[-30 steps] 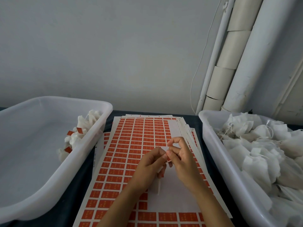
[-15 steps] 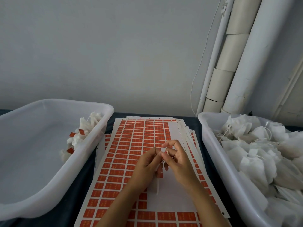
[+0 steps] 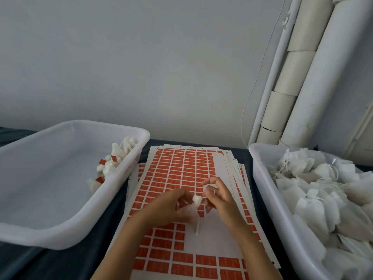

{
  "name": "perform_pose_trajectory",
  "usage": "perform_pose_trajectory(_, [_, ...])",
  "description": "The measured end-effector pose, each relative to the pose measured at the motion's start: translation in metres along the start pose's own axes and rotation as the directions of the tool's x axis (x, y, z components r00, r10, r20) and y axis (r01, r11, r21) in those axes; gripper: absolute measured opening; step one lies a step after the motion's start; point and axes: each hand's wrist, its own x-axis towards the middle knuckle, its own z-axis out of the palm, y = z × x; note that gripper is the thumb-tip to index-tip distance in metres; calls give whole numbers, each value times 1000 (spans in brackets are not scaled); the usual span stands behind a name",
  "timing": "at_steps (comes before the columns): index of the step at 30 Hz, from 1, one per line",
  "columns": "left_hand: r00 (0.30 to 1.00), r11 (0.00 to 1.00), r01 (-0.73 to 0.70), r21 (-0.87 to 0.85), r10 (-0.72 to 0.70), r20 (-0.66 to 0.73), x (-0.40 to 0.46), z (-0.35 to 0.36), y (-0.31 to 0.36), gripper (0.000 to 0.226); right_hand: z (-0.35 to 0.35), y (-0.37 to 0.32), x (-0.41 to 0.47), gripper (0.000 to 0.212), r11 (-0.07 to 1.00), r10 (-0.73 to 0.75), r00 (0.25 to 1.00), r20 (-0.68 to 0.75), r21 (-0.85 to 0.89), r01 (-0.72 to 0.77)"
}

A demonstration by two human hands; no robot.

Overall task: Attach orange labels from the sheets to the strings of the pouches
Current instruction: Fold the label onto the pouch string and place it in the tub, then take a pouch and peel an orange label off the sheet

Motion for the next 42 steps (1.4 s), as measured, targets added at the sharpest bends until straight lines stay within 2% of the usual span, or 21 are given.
perform_pose_trajectory(3, [1000,995,2,100,-2,1,-8,-2,-7,32,3,2,-1,16,998,64,993,95,-27,-62])
perform_pose_trajectory(6, [998,998,8,66,-4,-63,-10,3,-11,27,7,1,-3,35,996,87,987,137,-48,-81])
perform_pose_trajectory(8, [993,997,30,71,-22,-113,-8,3,-10,23,6,0,-2,39,997,81,991,108,5,-82])
perform_pose_trajectory(11, [977,994,45,98,-24,-211,-2,-4,-5,18,5,-3,1,35,988,69,996,50,134,-75])
perform_pose_trajectory(14, [928,991,23,132,29,-373,5,-19,5,14,11,-12,9,27,989,1,1000,-5,147,0])
perform_pose_trajectory(18, [813,992,23,123,53,-580,12,-45,15,16,31,-38,28,33,980,-101,994,-44,170,107])
perform_pose_trajectory(22, [582,994,99,40,-25,-813,10,-72,22,17,64,-64,64,19,981,-135,973,-188,111,157])
perform_pose_trajectory(25, [454,978,200,-60,-147,-879,6,-92,22,15,94,-78,89,10,980,-124,982,-141,138,143])
perform_pose_trajectory(28, [397,941,284,-182,-288,-871,-2,-103,14,13,120,-83,108,19,983,-106,994,-26,146,109])
perform_pose_trajectory(31, [384,900,332,-284,-404,-830,-10,-108,11,25,138,-79,116,27,986,-110,991,71,132,100])
perform_pose_trajectory(34, [374,893,329,-307,-422,-826,-16,-107,13,40,148,-74,119,29,990,-143,982,120,30,140])
perform_pose_trajectory(37, [453,876,447,-181,-396,-799,-15,-104,6,40,152,-76,120,31,987,-124,966,227,-70,143])
perform_pose_trajectory(40, [529,746,665,1,-471,-706,-12,-107,-4,36,152,-75,120,34,976,-111,948,297,-147,160])
perform_pose_trajectory(42, [547,643,756,118,-524,-652,-10,-109,-8,40,151,-72,120,35,971,-119,944,306,-161,175])
